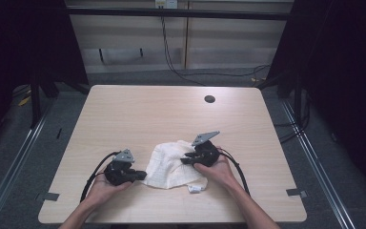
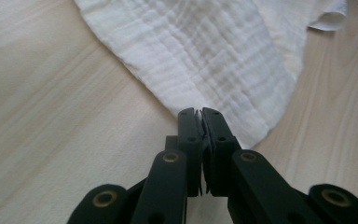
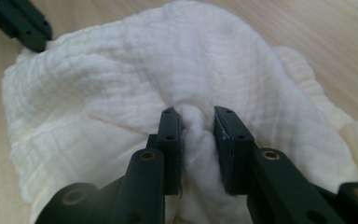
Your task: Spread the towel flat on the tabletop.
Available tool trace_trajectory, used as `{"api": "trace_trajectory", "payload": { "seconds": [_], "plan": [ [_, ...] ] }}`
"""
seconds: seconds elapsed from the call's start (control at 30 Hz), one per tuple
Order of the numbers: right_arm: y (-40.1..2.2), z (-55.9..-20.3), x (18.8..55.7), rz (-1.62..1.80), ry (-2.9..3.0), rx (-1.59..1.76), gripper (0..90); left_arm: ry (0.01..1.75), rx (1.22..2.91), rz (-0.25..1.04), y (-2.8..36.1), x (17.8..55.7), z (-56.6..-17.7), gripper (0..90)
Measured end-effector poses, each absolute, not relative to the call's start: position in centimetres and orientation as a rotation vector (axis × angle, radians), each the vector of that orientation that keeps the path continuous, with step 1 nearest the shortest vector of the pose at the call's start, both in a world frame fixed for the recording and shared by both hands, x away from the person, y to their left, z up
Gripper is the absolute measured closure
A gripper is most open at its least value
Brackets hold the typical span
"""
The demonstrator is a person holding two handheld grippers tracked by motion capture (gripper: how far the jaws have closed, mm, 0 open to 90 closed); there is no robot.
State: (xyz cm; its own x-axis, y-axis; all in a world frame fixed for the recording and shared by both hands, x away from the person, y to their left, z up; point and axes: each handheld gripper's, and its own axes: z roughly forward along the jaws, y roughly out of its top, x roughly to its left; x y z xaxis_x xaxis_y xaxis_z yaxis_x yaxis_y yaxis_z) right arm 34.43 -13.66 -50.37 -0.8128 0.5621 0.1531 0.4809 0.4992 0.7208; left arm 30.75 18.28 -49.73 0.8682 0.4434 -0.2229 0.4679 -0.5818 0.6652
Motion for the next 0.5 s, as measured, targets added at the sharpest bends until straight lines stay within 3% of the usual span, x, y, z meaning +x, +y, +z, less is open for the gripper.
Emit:
{"api": "trace_trajectory", "payload": {
  "seconds": [0.13,0.17,0.4,0.5],
  "plan": [
    [-13.7,-50.2,34.3,1.227,2.611,0.92,65.2,0.644,2.275,-0.079,17.9,29.9,-49.7,87.1],
    [-13.8,-49.8,33.9,1.237,2.61,0.948,58.3,0.656,2.289,-0.078,17.8,29.7,-49.5,86.8],
    [-15.9,-47.3,30.7,1.241,2.565,0.962,51.0,0.659,2.25,-0.065,18.3,28.9,-48.7,80.7],
    [-18.5,-46.8,28.0,1.251,2.543,1.014,50.4,0.662,2.243,-0.063,18.5,28.9,-48.7,82.5]
  ]
}}
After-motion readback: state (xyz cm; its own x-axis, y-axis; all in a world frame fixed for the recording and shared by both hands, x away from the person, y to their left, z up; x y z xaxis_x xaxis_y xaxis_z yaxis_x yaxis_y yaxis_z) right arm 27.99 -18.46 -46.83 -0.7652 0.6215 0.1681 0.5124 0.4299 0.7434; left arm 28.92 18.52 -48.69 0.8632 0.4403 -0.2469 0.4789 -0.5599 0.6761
